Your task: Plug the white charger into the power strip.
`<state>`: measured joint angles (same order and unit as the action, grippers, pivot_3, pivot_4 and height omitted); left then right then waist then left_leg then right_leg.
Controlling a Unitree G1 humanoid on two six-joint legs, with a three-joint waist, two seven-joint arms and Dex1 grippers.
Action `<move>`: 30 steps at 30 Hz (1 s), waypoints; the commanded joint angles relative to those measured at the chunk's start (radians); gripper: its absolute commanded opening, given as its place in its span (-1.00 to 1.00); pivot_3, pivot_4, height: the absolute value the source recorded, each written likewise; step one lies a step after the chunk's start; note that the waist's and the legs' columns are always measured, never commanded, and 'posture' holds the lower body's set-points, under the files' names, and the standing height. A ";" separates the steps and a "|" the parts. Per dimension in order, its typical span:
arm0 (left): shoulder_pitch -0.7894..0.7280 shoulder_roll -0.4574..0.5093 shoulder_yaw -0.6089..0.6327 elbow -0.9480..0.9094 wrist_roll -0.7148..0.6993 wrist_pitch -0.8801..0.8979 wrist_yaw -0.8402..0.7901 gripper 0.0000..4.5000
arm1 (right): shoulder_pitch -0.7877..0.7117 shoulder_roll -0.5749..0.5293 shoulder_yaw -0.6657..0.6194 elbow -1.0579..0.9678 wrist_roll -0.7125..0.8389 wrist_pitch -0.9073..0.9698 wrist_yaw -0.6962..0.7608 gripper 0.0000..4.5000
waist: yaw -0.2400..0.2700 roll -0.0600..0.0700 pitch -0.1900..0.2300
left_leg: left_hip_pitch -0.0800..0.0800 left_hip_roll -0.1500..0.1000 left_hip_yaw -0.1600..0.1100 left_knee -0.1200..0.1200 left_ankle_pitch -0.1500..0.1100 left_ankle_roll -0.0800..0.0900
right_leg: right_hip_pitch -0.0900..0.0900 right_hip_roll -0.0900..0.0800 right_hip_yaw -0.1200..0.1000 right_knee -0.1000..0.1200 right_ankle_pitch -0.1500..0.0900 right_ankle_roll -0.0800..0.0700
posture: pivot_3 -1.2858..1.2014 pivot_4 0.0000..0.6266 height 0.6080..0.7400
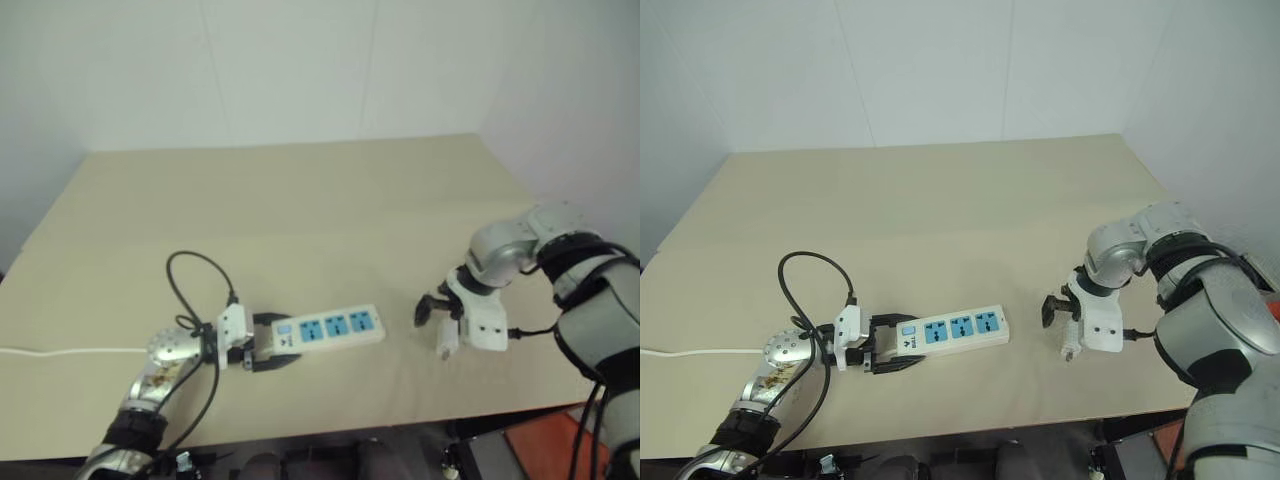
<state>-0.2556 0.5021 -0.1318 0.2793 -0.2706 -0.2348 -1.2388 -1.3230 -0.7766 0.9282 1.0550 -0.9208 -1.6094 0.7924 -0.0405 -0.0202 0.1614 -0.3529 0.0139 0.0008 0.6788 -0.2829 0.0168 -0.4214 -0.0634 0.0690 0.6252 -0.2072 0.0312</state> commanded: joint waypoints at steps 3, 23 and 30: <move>0.000 0.014 -0.043 0.044 0.041 0.029 -0.030 0.46 | -0.110 -0.069 0.063 -0.002 0.101 -0.005 -0.022 0.98 | 0.000 0.001 0.000 | 0.000 0.000 0.000 0.000 0.000 0.000 | 0.000 0.000 0.000 0.000 0.000 0.000 | 0.03 -0.52 1.00; -0.042 0.030 -0.034 0.092 0.030 0.029 -0.081 0.46 | 0.236 -0.321 -0.434 -0.837 1.084 2.078 0.647 0.98 | 0.001 0.007 -0.002 | -0.001 0.002 -0.008 -0.001 -0.001 0.001 | -0.002 0.001 0.000 0.001 -0.001 -0.002 | 0.03 -0.52 1.00; -0.015 0.021 -0.041 0.067 0.029 0.046 -0.068 0.46 | -0.046 -0.259 -0.100 -0.955 1.107 3.186 0.601 0.98 | 0.001 0.009 -0.003 | -0.002 0.002 -0.007 -0.001 -0.001 0.001 | -0.004 0.002 -0.001 0.003 -0.003 -0.004 | 0.03 -0.52 1.00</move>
<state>-0.3067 0.5166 -0.1391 0.3346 -0.2789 -0.2121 -1.3046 -1.3238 -1.0400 0.7519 0.0838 0.1512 1.3915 1.4175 -0.0392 -0.0109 0.1588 -0.3550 0.0157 -0.0052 0.6778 -0.2839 0.0181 -0.4256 -0.0612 0.0674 0.6271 -0.2103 0.0274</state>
